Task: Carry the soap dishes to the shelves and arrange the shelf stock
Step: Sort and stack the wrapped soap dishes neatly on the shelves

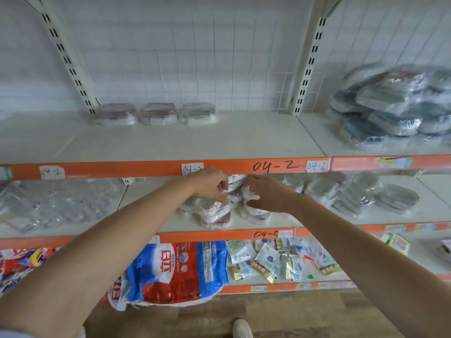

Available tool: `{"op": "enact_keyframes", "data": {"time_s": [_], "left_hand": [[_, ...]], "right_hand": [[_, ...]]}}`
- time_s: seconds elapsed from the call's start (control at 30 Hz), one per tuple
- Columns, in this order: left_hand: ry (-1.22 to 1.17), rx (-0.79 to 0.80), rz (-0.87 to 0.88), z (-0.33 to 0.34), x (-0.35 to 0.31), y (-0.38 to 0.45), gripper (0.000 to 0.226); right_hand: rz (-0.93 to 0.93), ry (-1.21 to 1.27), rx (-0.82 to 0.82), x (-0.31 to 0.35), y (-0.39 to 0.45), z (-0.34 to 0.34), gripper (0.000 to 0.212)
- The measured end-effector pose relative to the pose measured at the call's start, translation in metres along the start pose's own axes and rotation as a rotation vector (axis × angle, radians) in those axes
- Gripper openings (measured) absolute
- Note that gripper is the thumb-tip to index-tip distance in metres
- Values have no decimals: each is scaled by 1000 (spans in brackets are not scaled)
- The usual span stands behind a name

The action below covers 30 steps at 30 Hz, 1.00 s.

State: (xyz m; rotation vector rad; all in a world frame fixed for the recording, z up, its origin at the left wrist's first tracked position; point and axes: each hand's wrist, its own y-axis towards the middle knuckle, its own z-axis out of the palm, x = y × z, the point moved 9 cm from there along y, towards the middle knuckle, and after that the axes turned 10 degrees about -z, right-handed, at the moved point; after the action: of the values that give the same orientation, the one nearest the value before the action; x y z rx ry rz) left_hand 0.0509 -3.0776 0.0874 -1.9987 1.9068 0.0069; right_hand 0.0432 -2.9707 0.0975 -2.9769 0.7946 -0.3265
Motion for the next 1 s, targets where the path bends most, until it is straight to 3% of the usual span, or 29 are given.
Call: {"op": "enact_keyframes", "data": {"time_s": [0.27, 0.6, 1.0], "left_hand": [[-34, -169, -44, -49, 20, 14, 30], [134, -311, -148, -103, 68, 34, 32], [219, -290, -358, -120, 129, 80, 39]], "right_hand": [[-6, -61, -32, -11, 36, -36, 47], [-91, -104, -49, -22, 110, -71, 47], [-137, -103, -17, -67, 170, -94, 49]]}}
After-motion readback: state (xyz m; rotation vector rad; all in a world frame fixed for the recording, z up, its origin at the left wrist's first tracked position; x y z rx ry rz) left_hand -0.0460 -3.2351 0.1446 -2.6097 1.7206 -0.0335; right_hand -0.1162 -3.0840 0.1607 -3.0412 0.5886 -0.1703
